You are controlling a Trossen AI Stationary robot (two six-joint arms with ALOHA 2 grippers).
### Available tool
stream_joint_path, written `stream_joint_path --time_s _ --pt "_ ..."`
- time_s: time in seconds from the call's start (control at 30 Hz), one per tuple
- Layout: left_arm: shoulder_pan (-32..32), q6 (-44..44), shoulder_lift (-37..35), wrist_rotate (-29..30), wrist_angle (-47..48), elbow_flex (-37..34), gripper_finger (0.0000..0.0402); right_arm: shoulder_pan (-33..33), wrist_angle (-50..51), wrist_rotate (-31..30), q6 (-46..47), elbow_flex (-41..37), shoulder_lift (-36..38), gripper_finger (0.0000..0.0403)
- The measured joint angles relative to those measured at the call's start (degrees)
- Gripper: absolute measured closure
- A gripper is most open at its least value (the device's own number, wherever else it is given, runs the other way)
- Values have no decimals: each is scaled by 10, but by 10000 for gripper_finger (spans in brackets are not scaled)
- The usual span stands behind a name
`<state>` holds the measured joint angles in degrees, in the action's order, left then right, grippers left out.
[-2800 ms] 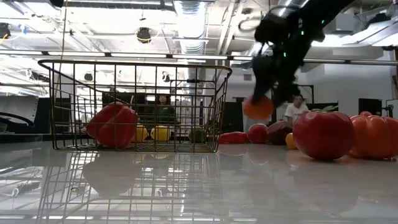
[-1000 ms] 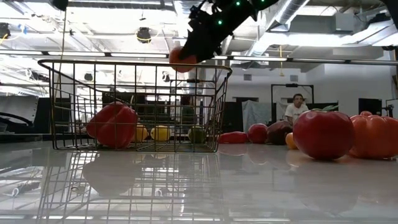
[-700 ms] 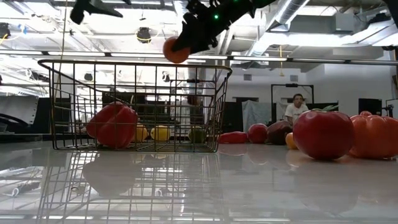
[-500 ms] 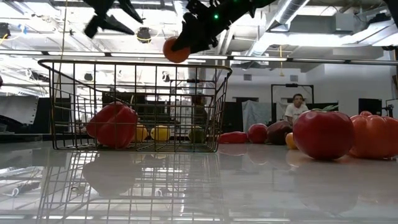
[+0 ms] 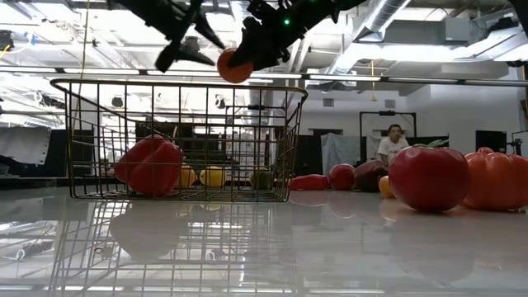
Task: Sort produce into baskets
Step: Put the orange into the top mesh basket
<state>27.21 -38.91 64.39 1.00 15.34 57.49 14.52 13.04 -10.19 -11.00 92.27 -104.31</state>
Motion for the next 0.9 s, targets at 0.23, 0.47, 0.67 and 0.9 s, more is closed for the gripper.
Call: stream_joint_path --time_s 0.23,0.47,0.67,0.9 --pt "1 66 79 -3 74 107 219 2 5 11 -1 0 0 10" --pt "-1 131 141 -3 163 156 219 0 9 10 -11 -4 -4 10" --pt "-1 164 148 3 188 155 219 -1 24 8 -27 -5 -6 10" --pt "17 187 123 12 231 149 219 -11 -37 11 -25 6 9 10"
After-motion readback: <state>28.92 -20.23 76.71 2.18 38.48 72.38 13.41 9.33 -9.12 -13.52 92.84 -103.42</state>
